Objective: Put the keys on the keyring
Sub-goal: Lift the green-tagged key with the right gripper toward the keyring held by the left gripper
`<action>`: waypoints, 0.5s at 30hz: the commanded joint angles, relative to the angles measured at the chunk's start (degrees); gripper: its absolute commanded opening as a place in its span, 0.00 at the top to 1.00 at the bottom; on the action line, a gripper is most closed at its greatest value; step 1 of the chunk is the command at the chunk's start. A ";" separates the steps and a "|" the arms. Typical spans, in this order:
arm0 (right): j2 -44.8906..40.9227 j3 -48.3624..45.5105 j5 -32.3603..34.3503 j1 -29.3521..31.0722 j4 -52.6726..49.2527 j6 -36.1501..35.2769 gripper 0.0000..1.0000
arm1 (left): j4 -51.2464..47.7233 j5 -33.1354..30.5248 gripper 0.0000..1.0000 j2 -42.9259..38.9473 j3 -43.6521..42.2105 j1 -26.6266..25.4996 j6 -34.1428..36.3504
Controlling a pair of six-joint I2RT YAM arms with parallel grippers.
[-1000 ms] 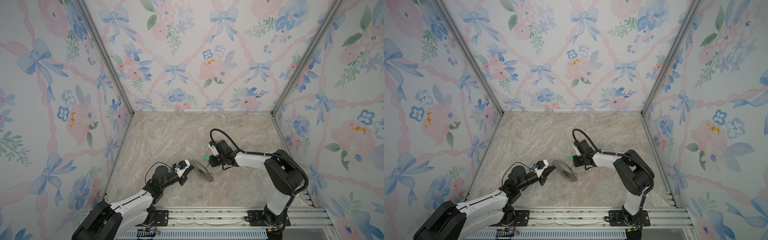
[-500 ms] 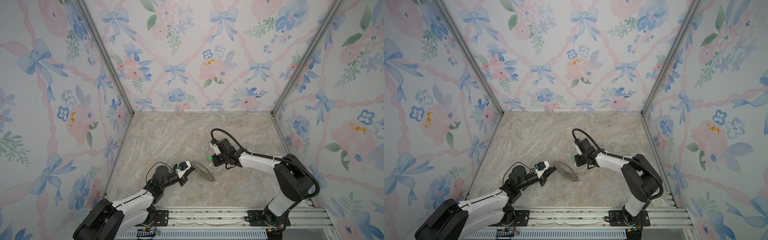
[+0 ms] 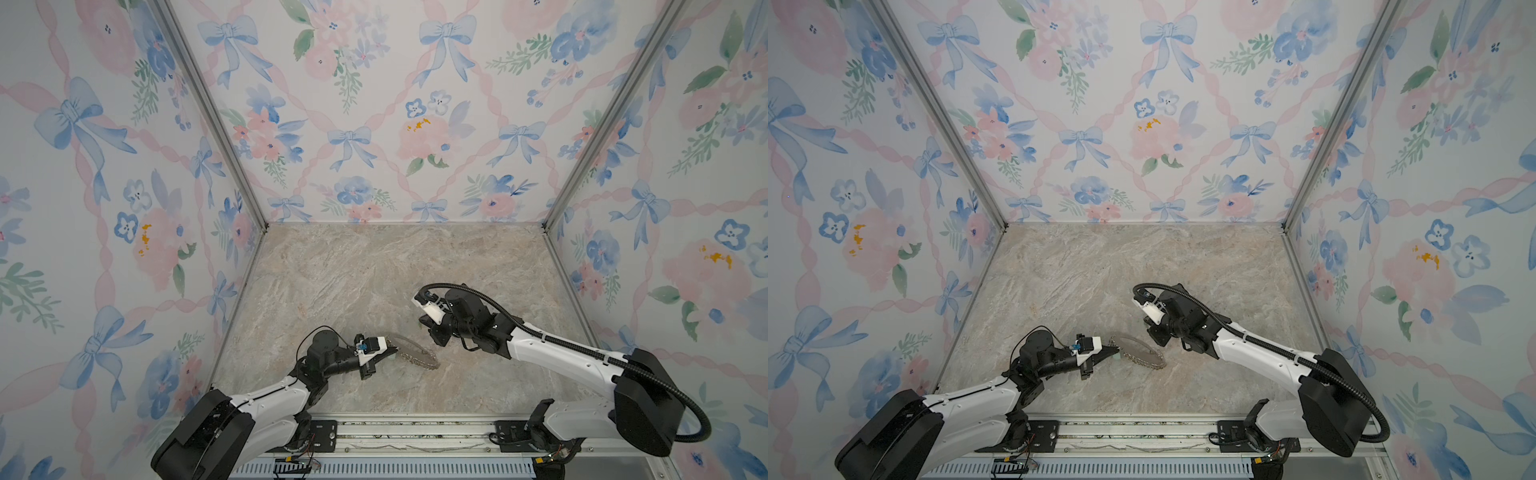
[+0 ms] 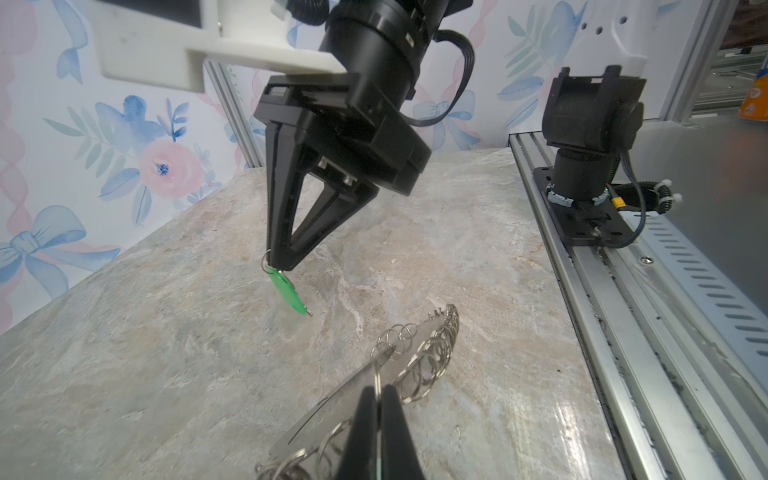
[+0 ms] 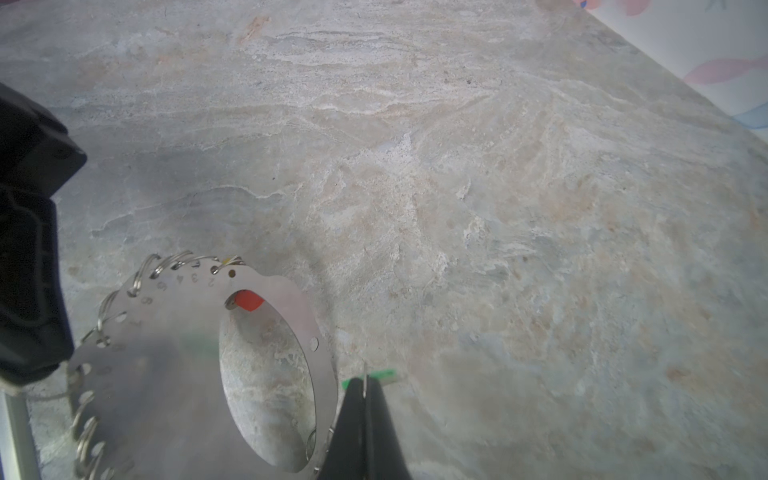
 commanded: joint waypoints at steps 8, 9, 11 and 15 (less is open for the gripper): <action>-5.85 -6.58 -10.66 3.13 6.21 -14.91 1.00 | 2.07 13.27 1.00 4.85 4.64 4.82 4.55; -5.38 -6.17 -10.68 3.10 5.47 -15.31 1.00 | 2.09 13.48 1.00 5.18 4.81 4.85 4.67; -4.94 -6.05 -11.76 3.25 5.11 -16.03 1.00 | 2.06 13.86 1.00 6.07 5.08 4.94 4.96; -5.59 -7.03 -13.33 3.70 6.15 -17.36 1.00 | 2.08 14.58 1.00 6.60 5.07 5.03 5.07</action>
